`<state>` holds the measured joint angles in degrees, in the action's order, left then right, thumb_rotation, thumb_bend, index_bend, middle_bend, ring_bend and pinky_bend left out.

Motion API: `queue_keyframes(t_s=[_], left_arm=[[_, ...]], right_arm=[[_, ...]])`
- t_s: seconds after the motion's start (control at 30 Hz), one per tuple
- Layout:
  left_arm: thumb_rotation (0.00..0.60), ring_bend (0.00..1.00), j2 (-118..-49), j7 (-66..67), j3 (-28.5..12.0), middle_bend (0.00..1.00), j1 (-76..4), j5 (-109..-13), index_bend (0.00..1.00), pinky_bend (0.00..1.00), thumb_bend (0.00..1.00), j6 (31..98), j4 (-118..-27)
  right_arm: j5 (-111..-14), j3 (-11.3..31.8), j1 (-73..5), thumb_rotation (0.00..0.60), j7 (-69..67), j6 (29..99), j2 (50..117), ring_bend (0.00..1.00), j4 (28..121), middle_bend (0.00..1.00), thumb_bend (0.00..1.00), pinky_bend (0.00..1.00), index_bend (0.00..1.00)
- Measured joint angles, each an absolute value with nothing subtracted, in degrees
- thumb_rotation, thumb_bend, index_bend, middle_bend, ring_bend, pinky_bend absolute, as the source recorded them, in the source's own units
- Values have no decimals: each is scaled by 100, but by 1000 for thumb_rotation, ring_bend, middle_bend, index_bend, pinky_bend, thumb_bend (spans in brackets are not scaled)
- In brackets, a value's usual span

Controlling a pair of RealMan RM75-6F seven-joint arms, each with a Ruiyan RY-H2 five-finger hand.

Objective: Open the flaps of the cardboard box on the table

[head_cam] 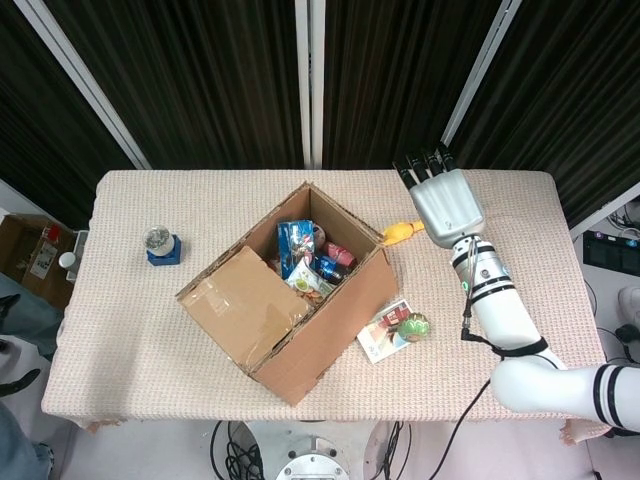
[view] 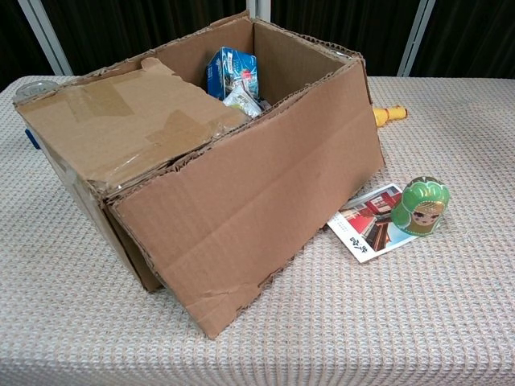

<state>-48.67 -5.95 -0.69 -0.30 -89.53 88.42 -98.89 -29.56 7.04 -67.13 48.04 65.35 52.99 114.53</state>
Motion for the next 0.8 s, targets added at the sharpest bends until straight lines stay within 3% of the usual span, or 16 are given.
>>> queue_keyframes(t_s=[0.1,0.17,0.23,0.3,0.37,0.47,0.67,0.8], left_arm=[[600,96,-4778,-677,-134,152,-219,-9198,115,213,243,8806,-10027],[600,104,-4670,-737,-225,170,-434,-9390,135,215,250,8747,-10216],[600,122,-4560,-776,-346,194,-698,-9588,163,219,240,8651,-10458],[600,143,-4496,-807,-470,219,-957,-9757,196,226,197,8544,-10663],[600,151,-4474,-835,-615,233,-1291,-9934,222,229,84,8361,-10858],[600,151,-4541,-883,-787,241,-1803,-10132,237,230,12,7946,-11036],[600,151,-5003,-845,-977,242,-2759,-10228,244,232,2,6765,-11080],[599,150,-5485,-679,-1097,235,-3391,-9999,241,231,9,5949,-10897]], right_arm=[[-3269,723,-6424,600,4430,6603,5026,0,11662,2,779,0,0],[-3452,740,-6230,600,4137,6629,4836,0,11806,0,756,0,0],[-3671,766,-5985,600,3714,6637,4599,0,11989,0,629,0,0],[-3956,794,-5697,600,3192,6654,4358,0,12172,0,500,0,0],[-4318,800,-5393,600,2680,6706,4153,0,12313,0,438,0,0],[-5182,743,-4818,600,1855,6897,3842,0,12482,0,360,0,0],[-7478,328,-3299,600,928,7889,3327,0,12567,0,341,0,0],[-8934,-98,-1975,600,327,9074,3135,0,12366,0,355,0,0]])
